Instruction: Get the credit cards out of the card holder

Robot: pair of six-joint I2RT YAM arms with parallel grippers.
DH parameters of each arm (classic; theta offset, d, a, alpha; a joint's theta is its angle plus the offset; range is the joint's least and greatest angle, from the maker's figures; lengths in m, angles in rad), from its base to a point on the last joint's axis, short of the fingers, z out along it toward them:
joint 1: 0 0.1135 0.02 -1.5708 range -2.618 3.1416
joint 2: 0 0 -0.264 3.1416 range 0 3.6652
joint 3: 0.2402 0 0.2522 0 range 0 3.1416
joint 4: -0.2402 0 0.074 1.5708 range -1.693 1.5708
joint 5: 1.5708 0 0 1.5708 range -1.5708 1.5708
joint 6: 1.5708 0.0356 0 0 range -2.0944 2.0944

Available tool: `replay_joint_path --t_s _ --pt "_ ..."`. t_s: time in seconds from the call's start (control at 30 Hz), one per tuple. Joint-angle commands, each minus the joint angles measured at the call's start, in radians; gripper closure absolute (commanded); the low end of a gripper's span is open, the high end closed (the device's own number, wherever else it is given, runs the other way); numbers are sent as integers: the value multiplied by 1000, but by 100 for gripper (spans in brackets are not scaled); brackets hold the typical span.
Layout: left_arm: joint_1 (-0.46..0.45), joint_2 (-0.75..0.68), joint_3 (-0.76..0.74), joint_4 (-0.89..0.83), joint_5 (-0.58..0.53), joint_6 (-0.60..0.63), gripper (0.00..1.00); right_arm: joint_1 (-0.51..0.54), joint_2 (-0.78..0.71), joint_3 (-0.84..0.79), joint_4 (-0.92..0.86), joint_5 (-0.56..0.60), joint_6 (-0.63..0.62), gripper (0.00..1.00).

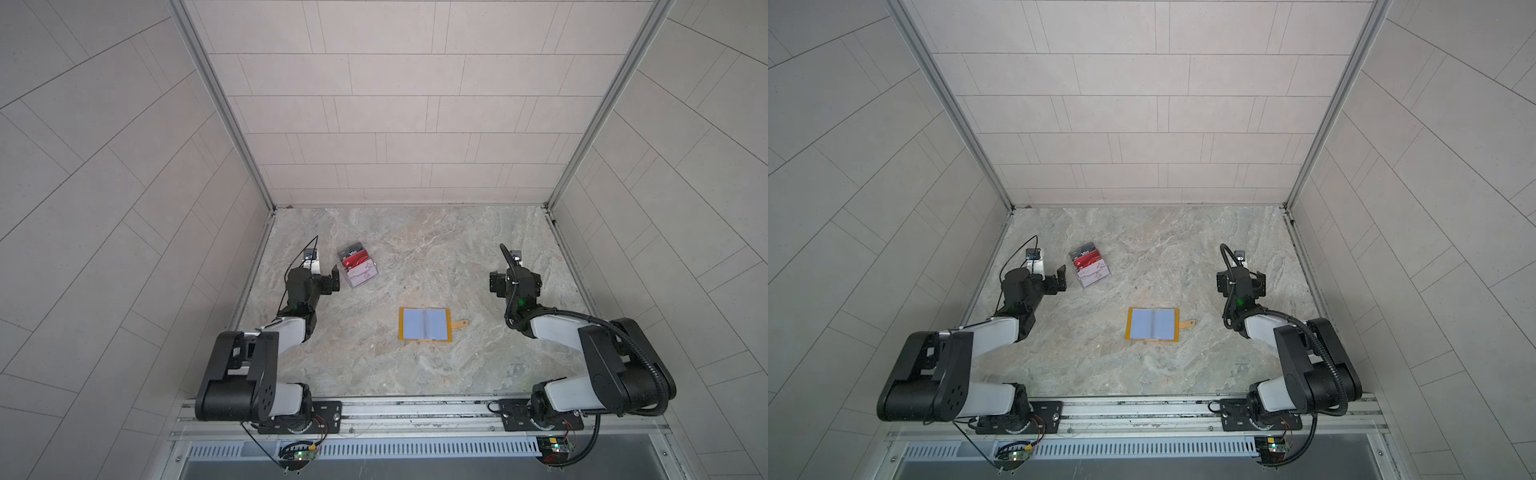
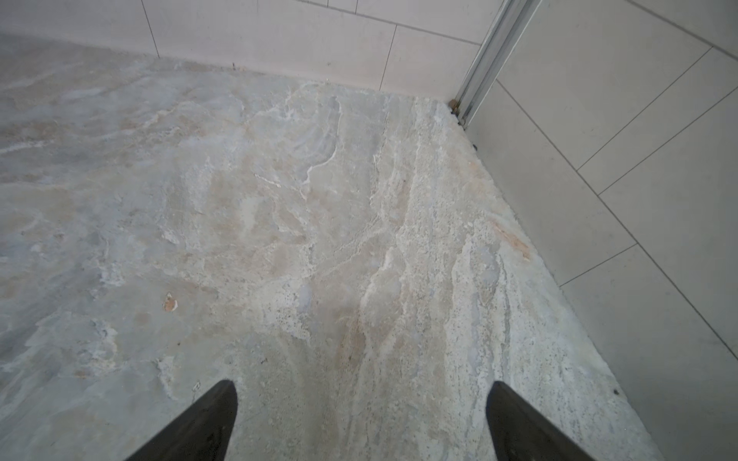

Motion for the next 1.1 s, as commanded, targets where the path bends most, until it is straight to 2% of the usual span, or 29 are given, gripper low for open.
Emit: replay_joint_path --t_s 0.0,0.2,0.3,0.5,0.57,1.07 --pt "1 5 -9 106 -7 -15 0 -11 24 -20 120 33 -29 0" --pt "-2 8 0 96 -8 -12 0 -17 162 -74 376 -13 -67 1" --pt "-14 10 -3 98 -25 -1 0 -20 157 -67 352 3 -55 1" --pt "-78 49 -52 219 -156 31 0 -33 157 -52 321 -4 -39 1" --pt "-81 51 -35 185 -197 16 0 -33 158 -52 323 -5 -39 0" --pt "-69 46 -35 178 -179 8 0 -35 158 -52 325 -6 -41 1"
